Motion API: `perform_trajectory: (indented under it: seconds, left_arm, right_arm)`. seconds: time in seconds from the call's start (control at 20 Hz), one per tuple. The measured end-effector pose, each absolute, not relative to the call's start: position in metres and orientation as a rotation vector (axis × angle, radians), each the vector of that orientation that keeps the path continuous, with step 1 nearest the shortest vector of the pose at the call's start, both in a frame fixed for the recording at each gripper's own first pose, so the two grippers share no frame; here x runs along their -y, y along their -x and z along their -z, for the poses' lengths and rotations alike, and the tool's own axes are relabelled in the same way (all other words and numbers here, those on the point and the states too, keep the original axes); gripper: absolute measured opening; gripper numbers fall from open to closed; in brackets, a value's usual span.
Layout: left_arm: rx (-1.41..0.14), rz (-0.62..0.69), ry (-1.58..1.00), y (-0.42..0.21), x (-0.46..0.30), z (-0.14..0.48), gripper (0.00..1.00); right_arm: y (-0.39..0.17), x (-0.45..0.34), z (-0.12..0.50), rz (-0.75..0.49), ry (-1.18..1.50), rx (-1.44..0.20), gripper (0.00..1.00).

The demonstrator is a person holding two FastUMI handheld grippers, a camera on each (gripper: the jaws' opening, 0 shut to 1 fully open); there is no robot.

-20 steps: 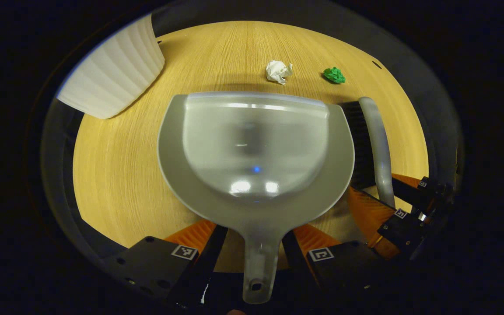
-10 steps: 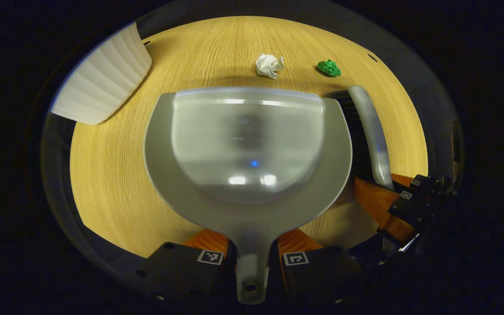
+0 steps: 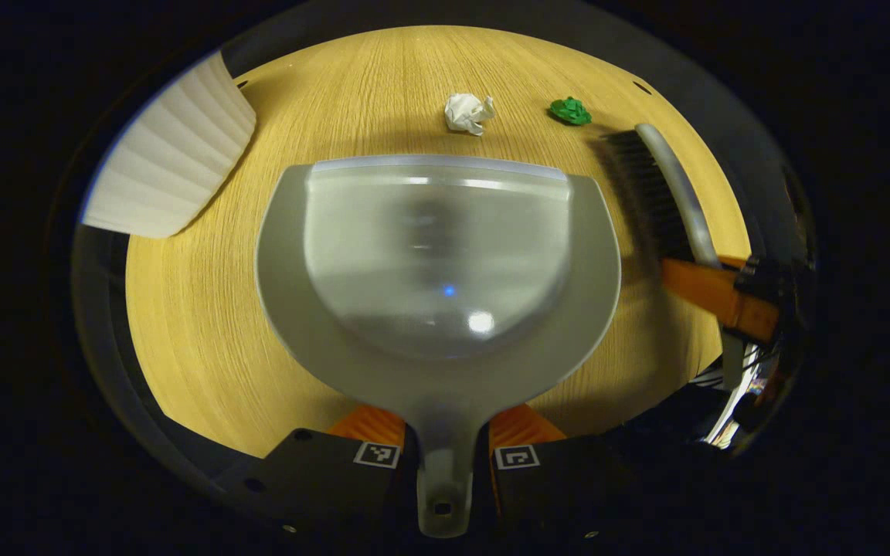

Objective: Pick up the small broom and dustpan from the desktop, sweep the trash into the dustpan with the broom, and then empty the trash into the garbage bin.

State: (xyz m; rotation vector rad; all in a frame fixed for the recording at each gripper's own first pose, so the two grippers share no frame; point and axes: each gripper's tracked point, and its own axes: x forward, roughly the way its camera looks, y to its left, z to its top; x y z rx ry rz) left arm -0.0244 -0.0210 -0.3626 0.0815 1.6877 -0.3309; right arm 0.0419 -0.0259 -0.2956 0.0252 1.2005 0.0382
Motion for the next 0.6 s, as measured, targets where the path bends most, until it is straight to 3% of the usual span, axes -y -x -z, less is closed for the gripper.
perform_trajectory:
  seconds: [0.3,0.6]
  left_arm:
    - [-1.672,0.473,-0.229,0.011,-0.001,0.355,0.30]
    - [-1.684,0.636,-0.335,-0.005,-0.020,0.349,0.30]
  right_arm:
    - [-0.101,0.058,0.287,-0.009,0.034,-1.187,0.17]
    - [-0.155,0.061,0.289,-0.094,0.148,-1.211,0.17]
